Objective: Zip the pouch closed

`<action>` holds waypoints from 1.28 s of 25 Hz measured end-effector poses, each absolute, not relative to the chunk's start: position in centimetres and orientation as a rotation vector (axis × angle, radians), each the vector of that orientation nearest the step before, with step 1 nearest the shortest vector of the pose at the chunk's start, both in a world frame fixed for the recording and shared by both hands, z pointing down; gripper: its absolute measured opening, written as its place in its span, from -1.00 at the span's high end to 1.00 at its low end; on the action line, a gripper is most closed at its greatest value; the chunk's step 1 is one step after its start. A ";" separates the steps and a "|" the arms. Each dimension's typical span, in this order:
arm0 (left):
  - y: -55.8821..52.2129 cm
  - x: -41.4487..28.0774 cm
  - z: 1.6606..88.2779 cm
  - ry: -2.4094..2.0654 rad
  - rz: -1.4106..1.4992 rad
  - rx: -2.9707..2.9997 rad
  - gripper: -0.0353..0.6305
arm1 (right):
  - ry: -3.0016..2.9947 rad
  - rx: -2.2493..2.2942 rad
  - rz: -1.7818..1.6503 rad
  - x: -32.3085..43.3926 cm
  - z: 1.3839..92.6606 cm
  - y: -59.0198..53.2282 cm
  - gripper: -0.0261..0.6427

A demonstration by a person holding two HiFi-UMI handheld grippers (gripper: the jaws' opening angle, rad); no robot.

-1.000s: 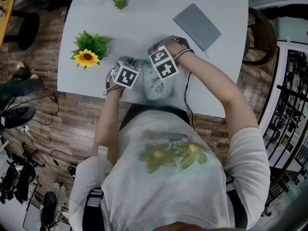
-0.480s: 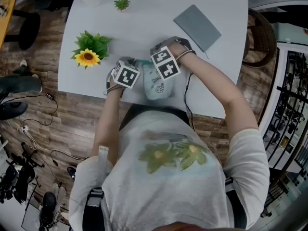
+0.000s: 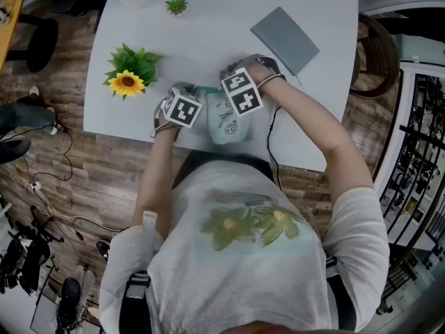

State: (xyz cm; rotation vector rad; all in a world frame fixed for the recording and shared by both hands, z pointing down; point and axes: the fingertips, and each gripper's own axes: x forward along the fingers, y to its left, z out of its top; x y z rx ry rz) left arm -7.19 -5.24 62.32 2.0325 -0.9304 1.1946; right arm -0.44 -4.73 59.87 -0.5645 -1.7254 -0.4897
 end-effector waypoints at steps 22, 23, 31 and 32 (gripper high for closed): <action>-5.2 -7.2 62.3 -0.941 1.193 2.035 0.82 | -1.727 -0.550 -0.456 1.0 59.9 -4.6 0.87; -5.2 -7.2 62.3 -0.941 1.194 2.035 0.82 | -1.728 -0.548 -0.454 1.0 59.9 -4.6 0.87; -5.1 -7.3 62.3 -0.944 1.193 2.029 0.82 | -1.695 -0.558 -0.445 1.1 60.2 -4.6 0.87; -5.1 -7.3 62.3 -0.944 1.192 2.030 0.82 | -1.691 -0.561 -0.446 1.1 60.2 -4.7 0.87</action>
